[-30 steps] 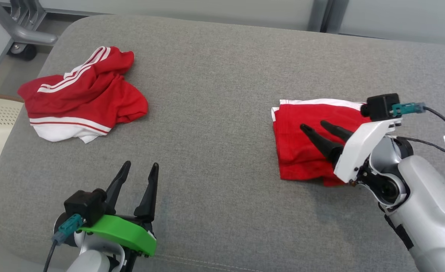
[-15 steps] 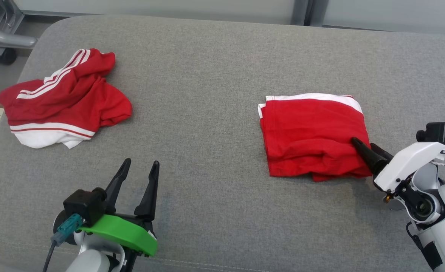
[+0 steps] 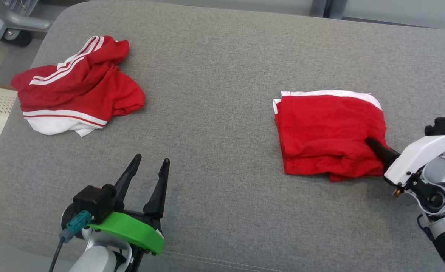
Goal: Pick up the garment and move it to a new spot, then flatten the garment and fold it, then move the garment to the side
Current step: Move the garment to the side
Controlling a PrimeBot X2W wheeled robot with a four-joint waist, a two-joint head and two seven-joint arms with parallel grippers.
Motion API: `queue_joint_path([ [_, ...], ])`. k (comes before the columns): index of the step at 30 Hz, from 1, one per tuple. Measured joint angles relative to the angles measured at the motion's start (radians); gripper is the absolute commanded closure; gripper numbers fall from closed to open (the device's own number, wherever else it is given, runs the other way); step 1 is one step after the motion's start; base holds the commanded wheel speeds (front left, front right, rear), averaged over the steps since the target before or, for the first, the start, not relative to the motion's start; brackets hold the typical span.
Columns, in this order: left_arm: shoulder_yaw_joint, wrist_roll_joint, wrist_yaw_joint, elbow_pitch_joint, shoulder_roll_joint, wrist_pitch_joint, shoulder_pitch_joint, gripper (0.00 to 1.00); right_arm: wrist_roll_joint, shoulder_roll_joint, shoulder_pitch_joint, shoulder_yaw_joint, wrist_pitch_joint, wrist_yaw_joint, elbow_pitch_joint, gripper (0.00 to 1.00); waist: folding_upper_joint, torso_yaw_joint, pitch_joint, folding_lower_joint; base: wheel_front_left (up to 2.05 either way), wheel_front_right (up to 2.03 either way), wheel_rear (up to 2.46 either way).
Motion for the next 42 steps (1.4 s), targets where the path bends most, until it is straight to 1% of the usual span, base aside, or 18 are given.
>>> queue_joint_path([
  [2,0.001,0.000,0.000,-0.001,0.000,0.000,-0.004,0.00,-0.012,-0.035,-0.016,0.002,0.017,0.005,0.000,1.00,0.0000,0.010,0.005,0.0000,0.00,0.00,0.00],
  [7,0.006,0.001,0.000,-0.009,0.002,0.000,-0.004,0.00,-0.059,-0.163,-0.070,-0.003,0.078,0.001,0.013,1.00,0.0000,0.026,0.024,0.0000,0.00,0.00,0.00],
  [12,0.016,0.009,0.001,-0.036,0.012,0.000,-0.006,0.00,-0.131,-0.293,-0.145,-0.028,0.114,-0.041,0.025,1.00,0.0000,0.029,0.054,0.0000,0.00,0.00,0.00],
  [17,0.024,0.010,0.001,-0.066,0.022,0.002,-0.014,0.00,-0.214,-0.406,-0.194,-0.031,0.147,-0.067,0.035,1.00,0.0000,0.023,0.096,0.0000,0.00,0.00,0.00],
  [19,0.026,0.017,0.002,-0.077,0.026,0.004,-0.026,0.00,-0.248,-0.448,-0.199,-0.027,0.156,-0.068,0.044,1.00,0.0000,0.018,0.114,0.0000,0.00,0.00,0.00],
  [21,0.029,0.020,0.003,-0.091,0.029,0.004,-0.037,0.00,-0.272,-0.483,-0.209,-0.030,0.159,-0.084,0.053,1.00,0.0000,0.013,0.134,0.0000,0.00,0.00,0.00],
  [23,0.030,0.021,0.003,-0.098,0.030,0.004,-0.047,0.00,-0.281,-0.510,-0.217,-0.036,0.159,-0.093,0.059,1.00,0.0000,0.008,0.155,0.0000,0.00,0.00,0.00],
  [25,0.032,0.027,0.004,-0.101,0.031,0.005,-0.054,0.00,-0.292,-0.533,-0.228,-0.043,0.159,-0.094,0.069,1.00,0.0000,0.002,0.175,0.0000,0.00,0.00,0.00],
  [29,0.038,0.031,0.005,-0.109,0.035,0.006,-0.064,0.00,-0.302,-0.565,-0.247,-0.067,0.157,-0.102,0.093,1.00,0.0000,-0.010,0.211,0.0000,0.00,0.00,0.00],
  [35,0.041,0.034,0.005,-0.109,0.042,0.011,-0.077,0.00,-0.313,-0.578,-0.247,-0.086,0.131,-0.119,0.138,1.00,0.0000,-0.030,0.244,0.0000,0.00,0.00,0.00],
  [38,0.050,0.034,0.007,-0.114,0.047,0.013,-0.080,0.00,-0.327,-0.599,-0.246,-0.090,0.120,-0.119,0.145,1.00,0.0000,-0.035,0.251,0.0000,0.00,0.00,0.00],
  [40,0.052,0.034,0.010,-0.114,0.048,0.013,-0.080,0.00,-0.338,-0.602,-0.246,-0.095,0.097,-0.130,0.151,1.00,0.0000,-0.038,0.256,0.0001,0.00,0.00,0.00],
  [41,0.053,0.034,0.010,-0.114,0.048,0.013,-0.080,0.00,-0.348,-0.602,-0.246,-0.094,0.087,-0.134,0.154,0.73,0.0001,-0.038,0.257,0.0000,0.00,0.00,0.00],
  [42,0.053,0.034,0.010,-0.114,0.048,0.013,-0.080,0.00,-0.357,-0.602,-0.246,-0.093,0.082,-0.138,0.157,0.14,0.0000,-0.039,0.258,0.0000,0.00,0.00,0.00],
])
